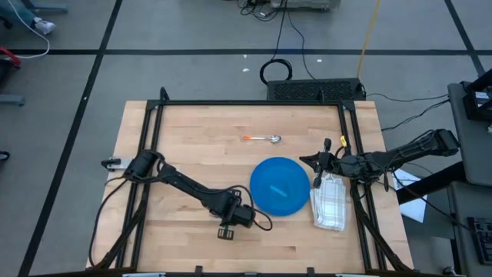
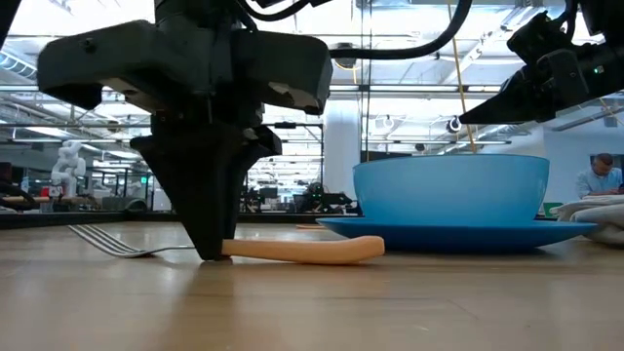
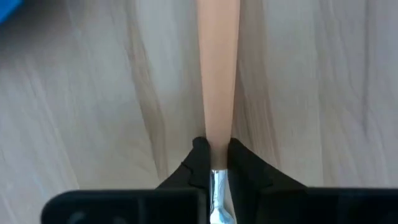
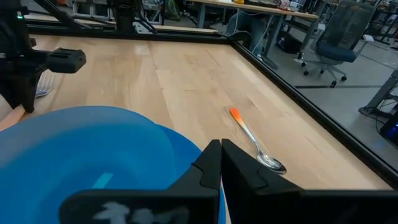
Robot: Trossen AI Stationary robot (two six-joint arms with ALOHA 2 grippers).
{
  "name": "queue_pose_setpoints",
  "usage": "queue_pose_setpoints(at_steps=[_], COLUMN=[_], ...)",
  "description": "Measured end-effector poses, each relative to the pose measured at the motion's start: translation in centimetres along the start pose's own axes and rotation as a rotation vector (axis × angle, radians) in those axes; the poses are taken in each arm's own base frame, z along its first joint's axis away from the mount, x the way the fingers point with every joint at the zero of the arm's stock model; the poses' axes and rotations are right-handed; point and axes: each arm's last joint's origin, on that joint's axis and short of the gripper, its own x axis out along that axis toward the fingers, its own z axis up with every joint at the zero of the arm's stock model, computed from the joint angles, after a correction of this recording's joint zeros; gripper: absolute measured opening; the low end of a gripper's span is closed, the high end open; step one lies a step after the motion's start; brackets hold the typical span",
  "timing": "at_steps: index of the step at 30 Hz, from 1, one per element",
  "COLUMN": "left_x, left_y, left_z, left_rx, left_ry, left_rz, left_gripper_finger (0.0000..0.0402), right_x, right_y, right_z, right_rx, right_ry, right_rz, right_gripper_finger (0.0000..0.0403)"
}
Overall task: Set table place
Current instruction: Put the light orange fork to the left of the blue plate
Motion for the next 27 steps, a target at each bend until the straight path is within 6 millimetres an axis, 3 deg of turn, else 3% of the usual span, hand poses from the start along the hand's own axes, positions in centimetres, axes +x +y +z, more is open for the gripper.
queue_pose_setpoints(at_steps=[13,20,27], left_x=[-1.5,-3.4,-4.3], left_y=[-0.3,1.3,3.5], left_z=[-2.3,-1.3,-0.4], left_rx=[0.501,0.737,0.984], left_ry=[0.269,0.295,0.319], left_rz=[0.011,-0.02,0.086], left_gripper_finger=[0.0027,0.0027,0.0027], right_x=[0.0,0.0,0.0], right_y=[0.0,0.0,0.0], right_z=[0.1,0.1,0.1], right_rx=[0.014,0.014,0.016], right_ry=[-0.008,-0.01,-0.011], right_rz=[0.001,0.001,0.001], right_gripper_finger=[0.0,0.0,0.0])
